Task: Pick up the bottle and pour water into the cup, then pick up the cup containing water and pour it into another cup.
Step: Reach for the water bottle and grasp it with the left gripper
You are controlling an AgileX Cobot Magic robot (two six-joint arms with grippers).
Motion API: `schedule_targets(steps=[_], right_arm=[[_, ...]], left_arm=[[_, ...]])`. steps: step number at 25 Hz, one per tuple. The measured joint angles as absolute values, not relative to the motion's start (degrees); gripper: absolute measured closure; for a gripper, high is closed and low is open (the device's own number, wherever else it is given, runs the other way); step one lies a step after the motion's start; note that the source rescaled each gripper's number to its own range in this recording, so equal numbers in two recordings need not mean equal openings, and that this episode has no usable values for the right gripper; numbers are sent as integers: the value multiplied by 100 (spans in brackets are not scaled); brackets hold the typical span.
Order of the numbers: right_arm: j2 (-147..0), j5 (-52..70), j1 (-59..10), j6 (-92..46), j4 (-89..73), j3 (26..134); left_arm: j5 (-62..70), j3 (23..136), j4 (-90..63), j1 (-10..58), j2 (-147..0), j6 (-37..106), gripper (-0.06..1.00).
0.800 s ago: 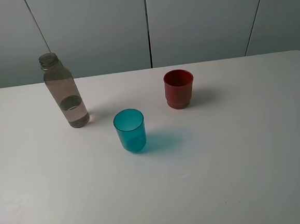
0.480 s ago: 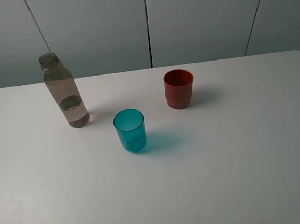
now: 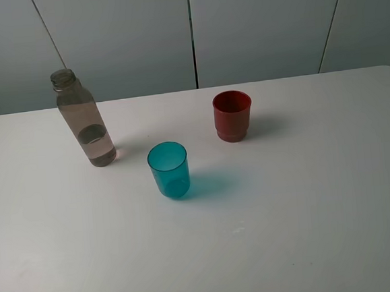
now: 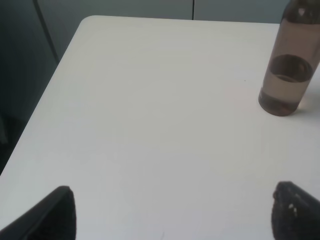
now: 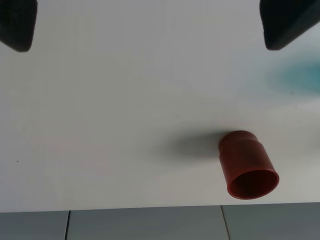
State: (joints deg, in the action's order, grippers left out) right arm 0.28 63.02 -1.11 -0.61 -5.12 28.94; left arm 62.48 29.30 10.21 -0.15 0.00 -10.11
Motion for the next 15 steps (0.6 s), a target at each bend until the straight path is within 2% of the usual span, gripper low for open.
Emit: schedule_targets(steps=[15], right_arm=[[28, 6302, -111, -61, -512, 2894]], left_arm=[[6248, 2930, 1021, -15, 0, -1011, -6]])
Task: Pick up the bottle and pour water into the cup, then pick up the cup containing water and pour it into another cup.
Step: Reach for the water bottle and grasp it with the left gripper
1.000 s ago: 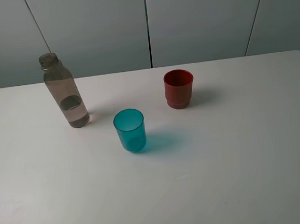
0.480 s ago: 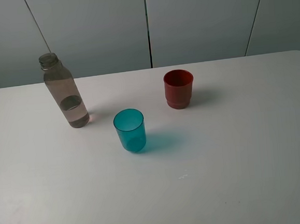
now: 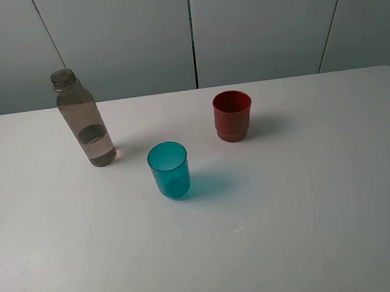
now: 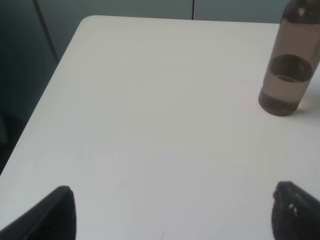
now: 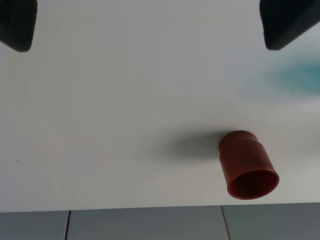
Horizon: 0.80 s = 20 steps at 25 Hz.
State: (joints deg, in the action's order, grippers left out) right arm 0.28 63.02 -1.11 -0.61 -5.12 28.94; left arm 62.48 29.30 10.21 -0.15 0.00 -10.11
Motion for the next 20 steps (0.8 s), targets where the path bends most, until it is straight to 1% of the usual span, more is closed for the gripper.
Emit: schedule_targets(steps=[3, 5, 9, 12, 14, 20], right_arm=[[28, 6302, -111, -61, -512, 2894], [28, 6302, -111, -49, -512, 2894], [28, 6302, -111, -49, -512, 2894], [28, 6302, -111, -49, -512, 2894], [28, 6302, -111, -49, -512, 2894], [28, 6302, -111, -57, -512, 2894]], left_arm=[[6223, 2930, 914, 0, 0, -973, -6], [5961, 2997, 879, 83, 0, -881, -6], [4402, 3050, 795, 202, -148, -730, -6], [3433, 3085, 467, 256, -911, -520, -6], [2983, 3085, 104, 391, -1577, -127, -6], [2197, 3085, -581, 865, -3483, 686, -6]])
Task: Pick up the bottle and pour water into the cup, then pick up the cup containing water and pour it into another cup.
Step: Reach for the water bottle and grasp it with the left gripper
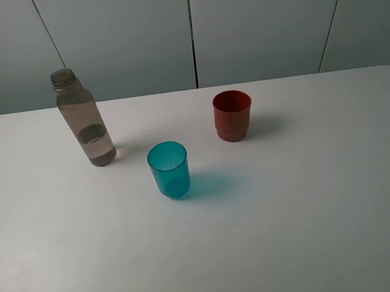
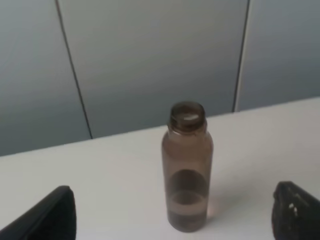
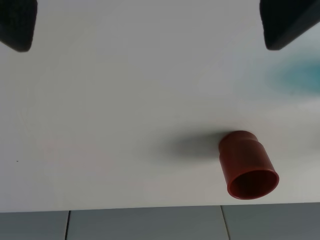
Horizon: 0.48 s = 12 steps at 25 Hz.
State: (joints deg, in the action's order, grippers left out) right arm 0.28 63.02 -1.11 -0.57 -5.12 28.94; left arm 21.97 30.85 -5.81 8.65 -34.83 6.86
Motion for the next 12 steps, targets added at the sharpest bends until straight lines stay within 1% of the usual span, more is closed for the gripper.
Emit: schedule_targets(steps=[5, 12], right_arm=[[28, 6302, -111, -57, -512, 2894], [28, 6302, -111, -57, -512, 2894]], left_arm=[[1616, 3085, -1065, 1181, -4799, 836, -6], [345, 3072, -1316, 1809, -5894, 919, -6]])
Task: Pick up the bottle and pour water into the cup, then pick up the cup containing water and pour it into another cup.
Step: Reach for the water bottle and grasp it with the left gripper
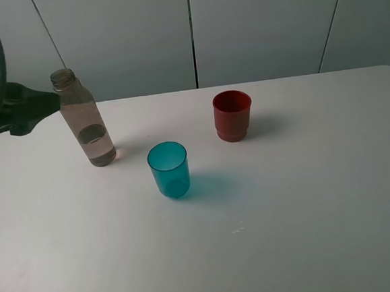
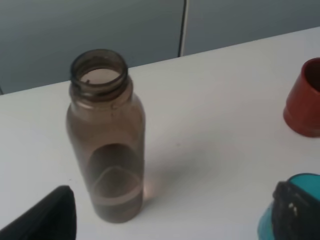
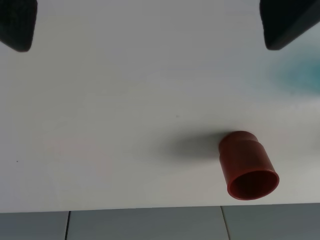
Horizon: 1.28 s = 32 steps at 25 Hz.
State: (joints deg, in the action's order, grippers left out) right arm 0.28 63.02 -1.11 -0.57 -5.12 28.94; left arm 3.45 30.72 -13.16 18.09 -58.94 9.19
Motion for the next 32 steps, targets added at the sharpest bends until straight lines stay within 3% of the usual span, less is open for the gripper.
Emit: schedule_targets(steps=[16, 32], right_arm=[[28, 6302, -111, -57, -512, 2894], [28, 6302, -111, -57, -512, 2894]], left_arm=[[-3041, 1493, -794, 1725, -6604, 919, -6], [-4449, 1163, -1046, 1713, -8042, 75, -6]])
